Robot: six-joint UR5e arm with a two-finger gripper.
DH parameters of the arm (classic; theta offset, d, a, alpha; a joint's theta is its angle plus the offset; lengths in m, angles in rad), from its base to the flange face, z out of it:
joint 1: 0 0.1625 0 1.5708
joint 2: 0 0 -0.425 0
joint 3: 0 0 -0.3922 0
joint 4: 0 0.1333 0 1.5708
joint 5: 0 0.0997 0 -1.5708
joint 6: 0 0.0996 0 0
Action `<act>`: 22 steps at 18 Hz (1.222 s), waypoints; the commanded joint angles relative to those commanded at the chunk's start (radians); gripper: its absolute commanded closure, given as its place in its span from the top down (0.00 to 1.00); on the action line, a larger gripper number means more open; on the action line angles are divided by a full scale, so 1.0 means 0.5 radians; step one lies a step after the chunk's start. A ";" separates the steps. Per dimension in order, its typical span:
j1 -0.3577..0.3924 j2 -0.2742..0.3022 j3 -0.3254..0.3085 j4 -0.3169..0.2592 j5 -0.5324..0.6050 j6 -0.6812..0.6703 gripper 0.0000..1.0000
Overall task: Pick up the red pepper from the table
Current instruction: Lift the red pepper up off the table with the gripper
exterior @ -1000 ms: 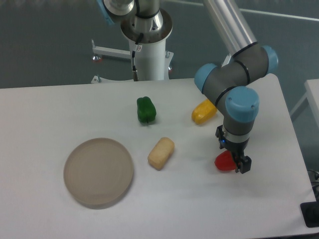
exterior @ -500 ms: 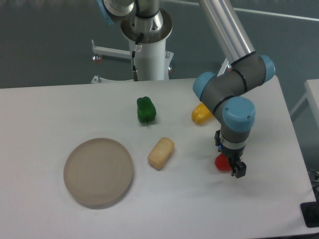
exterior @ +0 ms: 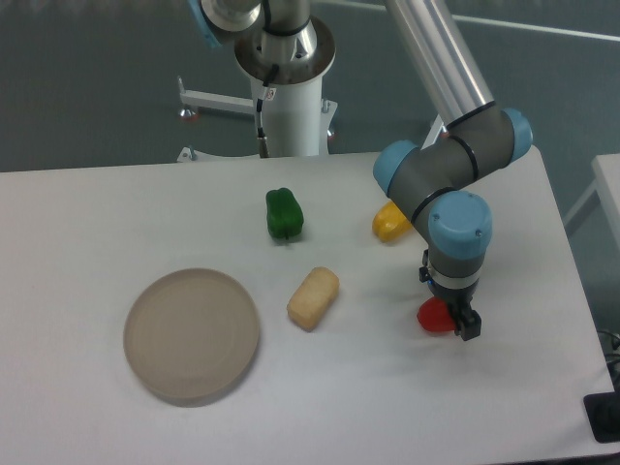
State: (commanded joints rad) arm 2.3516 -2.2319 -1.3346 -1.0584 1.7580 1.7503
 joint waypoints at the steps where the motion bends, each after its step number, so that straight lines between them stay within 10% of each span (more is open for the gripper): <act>1: 0.000 0.003 0.003 0.003 0.000 -0.021 0.66; 10: -0.006 0.067 0.067 -0.015 -0.073 -0.307 0.56; 22: 0.018 0.463 0.074 -0.552 -0.466 -0.693 0.44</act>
State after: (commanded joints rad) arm 2.3608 -2.0004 -1.2978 -1.3344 1.5249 1.4038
